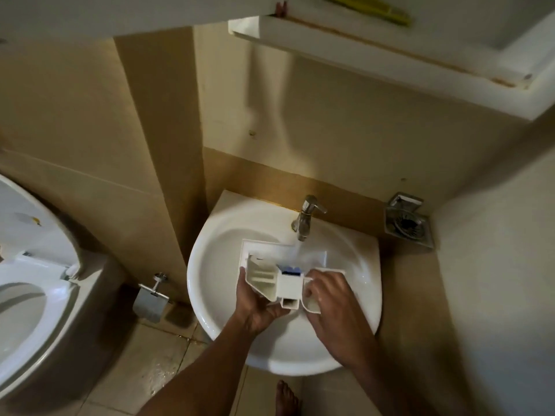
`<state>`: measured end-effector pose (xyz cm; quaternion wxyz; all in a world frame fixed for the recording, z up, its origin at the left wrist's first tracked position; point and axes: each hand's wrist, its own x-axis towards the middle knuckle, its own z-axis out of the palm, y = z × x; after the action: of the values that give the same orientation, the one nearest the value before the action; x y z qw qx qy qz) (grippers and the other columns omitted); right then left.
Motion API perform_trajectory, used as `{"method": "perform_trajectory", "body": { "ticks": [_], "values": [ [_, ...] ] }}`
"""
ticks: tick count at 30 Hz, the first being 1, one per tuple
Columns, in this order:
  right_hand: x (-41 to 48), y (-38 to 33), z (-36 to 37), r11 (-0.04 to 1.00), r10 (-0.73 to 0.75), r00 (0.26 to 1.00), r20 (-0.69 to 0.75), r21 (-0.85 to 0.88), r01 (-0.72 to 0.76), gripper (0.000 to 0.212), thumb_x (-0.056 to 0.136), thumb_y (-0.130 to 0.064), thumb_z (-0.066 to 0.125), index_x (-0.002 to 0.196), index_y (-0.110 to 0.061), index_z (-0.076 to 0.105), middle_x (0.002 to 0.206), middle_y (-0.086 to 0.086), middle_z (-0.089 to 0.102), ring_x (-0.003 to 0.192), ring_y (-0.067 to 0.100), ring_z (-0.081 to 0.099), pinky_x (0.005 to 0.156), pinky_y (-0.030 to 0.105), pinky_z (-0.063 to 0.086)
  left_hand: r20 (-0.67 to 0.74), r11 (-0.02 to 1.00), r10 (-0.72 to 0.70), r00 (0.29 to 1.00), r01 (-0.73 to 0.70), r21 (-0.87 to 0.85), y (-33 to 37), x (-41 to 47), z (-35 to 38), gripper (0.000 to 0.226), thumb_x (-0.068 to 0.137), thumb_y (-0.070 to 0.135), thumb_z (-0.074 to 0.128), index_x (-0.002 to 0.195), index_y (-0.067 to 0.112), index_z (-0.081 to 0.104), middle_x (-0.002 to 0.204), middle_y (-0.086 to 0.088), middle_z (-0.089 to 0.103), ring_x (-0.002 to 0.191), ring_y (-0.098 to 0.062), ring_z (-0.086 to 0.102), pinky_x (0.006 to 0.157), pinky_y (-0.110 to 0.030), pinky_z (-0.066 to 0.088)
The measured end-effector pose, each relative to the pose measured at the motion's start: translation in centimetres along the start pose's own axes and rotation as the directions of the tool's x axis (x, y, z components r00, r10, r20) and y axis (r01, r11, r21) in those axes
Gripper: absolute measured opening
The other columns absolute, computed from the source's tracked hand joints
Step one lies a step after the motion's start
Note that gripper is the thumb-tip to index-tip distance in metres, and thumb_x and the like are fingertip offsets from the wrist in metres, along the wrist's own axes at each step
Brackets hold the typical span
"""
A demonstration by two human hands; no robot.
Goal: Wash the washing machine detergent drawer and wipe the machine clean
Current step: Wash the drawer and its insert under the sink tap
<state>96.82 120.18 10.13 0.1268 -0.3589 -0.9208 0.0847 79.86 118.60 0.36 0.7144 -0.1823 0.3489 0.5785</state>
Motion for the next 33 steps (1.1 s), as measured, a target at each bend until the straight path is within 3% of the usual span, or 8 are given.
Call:
{"method": "perform_trajectory", "body": {
  "ticks": [4, 7, 12, 17, 21, 24, 26, 33],
  "values": [
    [-2.7, 0.5, 1.8, 0.999, -0.002, 0.995, -0.104, 0.040, 0.007, 0.050, 0.061, 0.005, 0.082, 0.098, -0.015, 0.056, 0.122, -0.003, 0.057, 0.111, 0.020, 0.055, 0.095, 0.027, 0.044, 0.236, 0.995, -0.057, 0.970, 0.075, -0.067, -0.3, 0.4, 0.3, 0.070, 0.101, 0.053, 0.029, 0.094, 0.000, 0.074, 0.091, -0.026, 0.072, 0.080, -0.044, 0.071, 0.068, -0.048, 0.060],
    [-4.4, 0.9, 2.8, 1.000, 0.018, 0.982, -0.186, 0.024, -0.014, 0.052, 0.064, 0.004, 0.084, 0.108, -0.012, 0.060, 0.121, 0.001, 0.060, 0.112, 0.019, 0.056, 0.098, 0.027, 0.045, 0.385, 0.994, -0.098, 0.918, 0.111, -0.013, -0.1, 0.2, 0.2, 0.061, 0.099, 0.047, 0.035, 0.103, -0.003, 0.068, 0.095, -0.028, 0.070, 0.086, -0.046, 0.068, 0.075, -0.051, 0.057],
    [-6.2, 1.3, 2.9, 1.000, 0.006, 0.992, -0.129, -0.009, -0.008, 0.082, 0.059, -0.003, 0.091, 0.130, -0.017, 0.051, 0.127, -0.005, 0.050, 0.118, 0.014, 0.052, 0.097, 0.031, 0.050, 0.222, 0.976, -0.160, 0.962, 0.121, 0.179, 1.1, 0.5, -0.4, 0.072, 0.089, 0.067, 0.049, 0.123, 0.005, 0.067, 0.115, -0.027, 0.067, 0.097, -0.047, 0.067, 0.075, -0.055, 0.059],
    [-5.7, 0.1, 0.7, 0.999, -0.021, 0.986, -0.164, 0.042, 0.028, 0.084, 0.066, -0.016, 0.077, 0.142, -0.023, 0.043, 0.144, -0.009, 0.046, 0.141, 0.013, 0.036, 0.112, 0.039, 0.038, 0.099, 0.889, -0.124, 0.987, 0.066, 0.453, 1.9, 0.2, 0.7, 0.031, 0.085, 0.032, 0.055, 0.098, 0.005, 0.064, 0.081, -0.020, 0.068, 0.063, -0.033, 0.068, 0.059, -0.036, 0.058],
    [-5.7, -0.3, -0.5, 0.878, 0.440, 0.817, -0.374, 0.368, -0.305, 0.075, 0.067, -0.038, 0.065, 0.137, -0.022, 0.044, 0.142, 0.003, 0.048, 0.133, 0.020, 0.043, 0.110, 0.029, 0.034, 0.078, 0.842, -0.131, 0.988, 0.069, 0.535, 2.3, 0.3, 1.7, 0.034, 0.066, 0.026, 0.060, 0.095, 0.007, 0.064, 0.079, -0.019, 0.067, 0.065, -0.032, 0.066, 0.061, -0.033, 0.056],
    [-3.6, 0.8, -0.8, 0.465, 0.850, 0.525, -0.051, 0.541, -0.701, 0.069, 0.079, -0.056, 0.066, 0.139, -0.038, 0.038, 0.141, 0.002, 0.049, 0.122, 0.022, 0.053, 0.095, 0.036, 0.047, 0.052, 0.802, -0.130, 0.990, 0.074, 0.593, 2.2, 0.3, 2.5, 0.046, 0.059, 0.027, 0.064, 0.101, 0.009, 0.063, 0.082, -0.018, 0.066, 0.073, -0.032, 0.063, 0.063, -0.035, 0.056],
    [-2.6, 1.1, -0.7, 0.183, 0.864, 0.415, 0.285, 0.591, -0.786, 0.061, 0.089, -0.041, 0.068, 0.142, -0.023, 0.044, 0.127, 0.001, 0.060, 0.102, 0.014, 0.060, 0.081, 0.027, 0.048, 0.057, 0.802, -0.150, 0.987, 0.088, 0.591, 1.9, 0.3, 3.2, 0.046, 0.061, 0.027, 0.066, 0.104, 0.009, 0.063, 0.081, -0.018, 0.067, 0.071, -0.032, 0.065, 0.062, -0.036, 0.057],
    [-2.2, 1.9, -0.6, 0.356, 0.832, 0.487, 0.267, 0.417, -0.837, 0.043, 0.087, -0.001, 0.053, 0.128, -0.013, 0.061, 0.102, 0.004, 0.067, 0.086, 0.019, 0.062, 0.053, 0.015, 0.041, 0.113, 0.910, -0.143, 0.983, 0.085, 0.407, 1.1, 1.4, 4.4, 0.055, 0.091, 0.054, 0.056, 0.113, 0.005, 0.066, 0.096, -0.019, 0.068, 0.078, -0.034, 0.070, 0.065, -0.040, 0.060]
  ]
}}
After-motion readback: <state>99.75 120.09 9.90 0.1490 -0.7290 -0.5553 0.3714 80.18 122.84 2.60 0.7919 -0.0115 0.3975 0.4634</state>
